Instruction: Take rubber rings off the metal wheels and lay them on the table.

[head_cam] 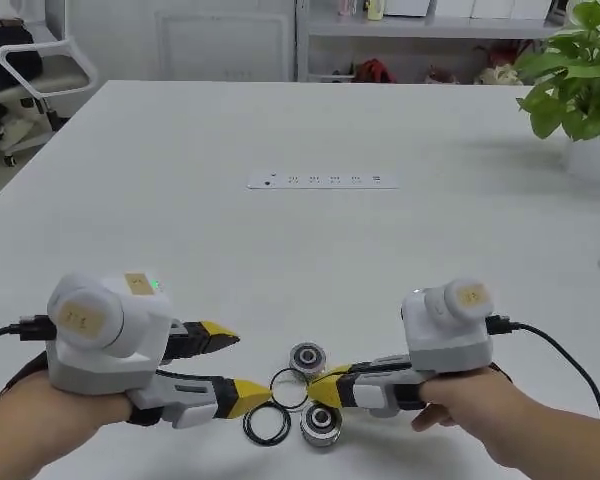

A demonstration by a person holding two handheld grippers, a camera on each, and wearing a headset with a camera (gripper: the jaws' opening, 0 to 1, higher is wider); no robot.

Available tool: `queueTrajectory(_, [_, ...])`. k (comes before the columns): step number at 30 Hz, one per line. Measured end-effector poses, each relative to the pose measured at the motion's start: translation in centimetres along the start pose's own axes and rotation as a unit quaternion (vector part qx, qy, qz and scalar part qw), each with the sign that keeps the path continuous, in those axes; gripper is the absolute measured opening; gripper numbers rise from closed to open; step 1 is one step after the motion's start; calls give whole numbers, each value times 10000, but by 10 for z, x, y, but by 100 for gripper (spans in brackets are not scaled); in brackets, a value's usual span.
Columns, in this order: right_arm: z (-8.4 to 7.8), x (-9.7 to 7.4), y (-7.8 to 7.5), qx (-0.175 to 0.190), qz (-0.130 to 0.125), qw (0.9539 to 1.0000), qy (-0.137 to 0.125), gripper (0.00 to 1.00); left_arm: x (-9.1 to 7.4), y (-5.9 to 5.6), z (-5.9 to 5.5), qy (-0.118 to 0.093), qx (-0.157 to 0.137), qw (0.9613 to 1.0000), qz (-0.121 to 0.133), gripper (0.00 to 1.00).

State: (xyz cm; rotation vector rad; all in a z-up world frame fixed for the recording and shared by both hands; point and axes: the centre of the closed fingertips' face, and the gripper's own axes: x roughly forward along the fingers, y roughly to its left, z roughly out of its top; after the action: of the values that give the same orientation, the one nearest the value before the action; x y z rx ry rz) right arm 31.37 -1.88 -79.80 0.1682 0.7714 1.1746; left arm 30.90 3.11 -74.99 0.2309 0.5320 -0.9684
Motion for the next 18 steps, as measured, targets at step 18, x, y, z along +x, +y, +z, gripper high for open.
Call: queueTrajectory(18, [2, 3, -2, -96, -47, 9999, -46, 0, 1, 3, 0, -7, -21, 10000, 14, 46])
